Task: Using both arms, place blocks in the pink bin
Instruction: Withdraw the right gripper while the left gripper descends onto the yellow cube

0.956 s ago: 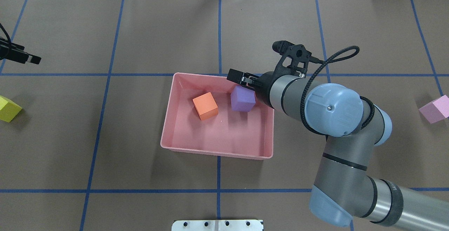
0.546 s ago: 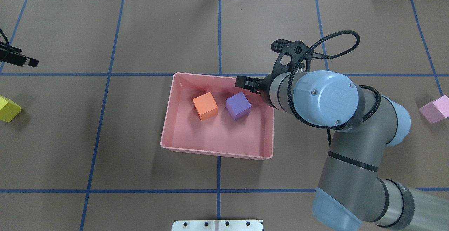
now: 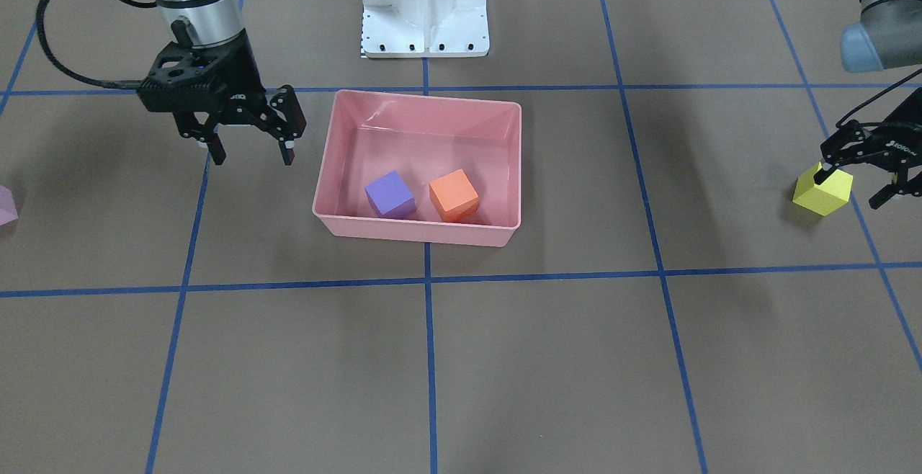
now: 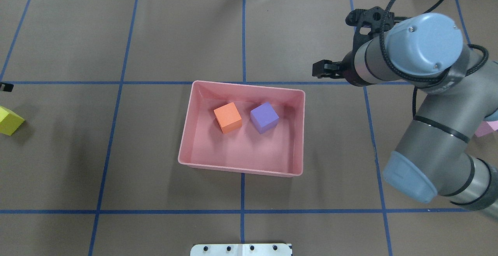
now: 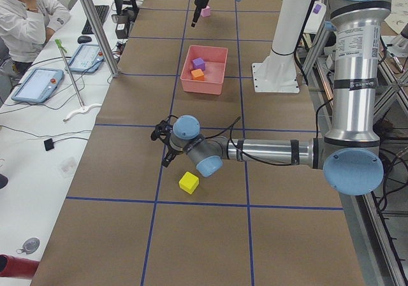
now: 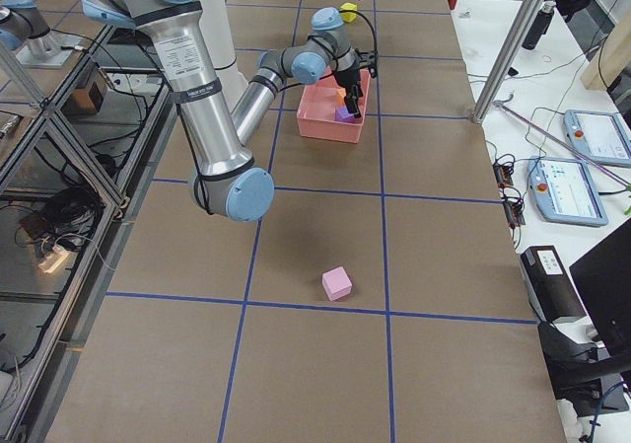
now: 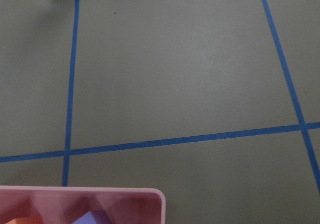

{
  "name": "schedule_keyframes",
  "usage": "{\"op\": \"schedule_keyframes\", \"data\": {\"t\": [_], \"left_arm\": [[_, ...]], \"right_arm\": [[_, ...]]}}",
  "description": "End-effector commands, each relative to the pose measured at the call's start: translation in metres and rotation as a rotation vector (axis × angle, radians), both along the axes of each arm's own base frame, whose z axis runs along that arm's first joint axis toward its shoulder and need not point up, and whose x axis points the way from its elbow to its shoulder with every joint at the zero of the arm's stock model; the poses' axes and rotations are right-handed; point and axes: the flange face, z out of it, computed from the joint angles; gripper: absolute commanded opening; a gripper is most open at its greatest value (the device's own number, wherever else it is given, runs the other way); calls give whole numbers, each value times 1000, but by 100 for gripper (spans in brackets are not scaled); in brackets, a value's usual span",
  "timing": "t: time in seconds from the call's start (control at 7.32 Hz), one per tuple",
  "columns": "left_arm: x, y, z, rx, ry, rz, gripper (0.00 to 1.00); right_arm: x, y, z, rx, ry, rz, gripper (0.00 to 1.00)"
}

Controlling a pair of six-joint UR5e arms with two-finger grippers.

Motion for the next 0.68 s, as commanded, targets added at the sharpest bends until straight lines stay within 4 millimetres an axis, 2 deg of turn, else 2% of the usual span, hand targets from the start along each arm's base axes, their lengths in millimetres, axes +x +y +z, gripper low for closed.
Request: {"op": "schedule_keyframes", "data": {"t": [0.0, 0.27, 0.41, 0.55], "left_arm": [[-17, 38, 42, 21, -93, -9, 100], [-8, 47, 51, 10, -92, 12, 100], [-1, 48, 55, 2, -96, 26, 100], [6, 50, 58, 0, -99, 42, 100]], "right_arm": [[72, -20, 52, 31, 57, -97, 100], [123, -14, 107, 67, 18, -148, 100], [138, -12, 121, 72, 18, -161, 100], [144, -13, 124, 73, 23, -158, 100]]}}
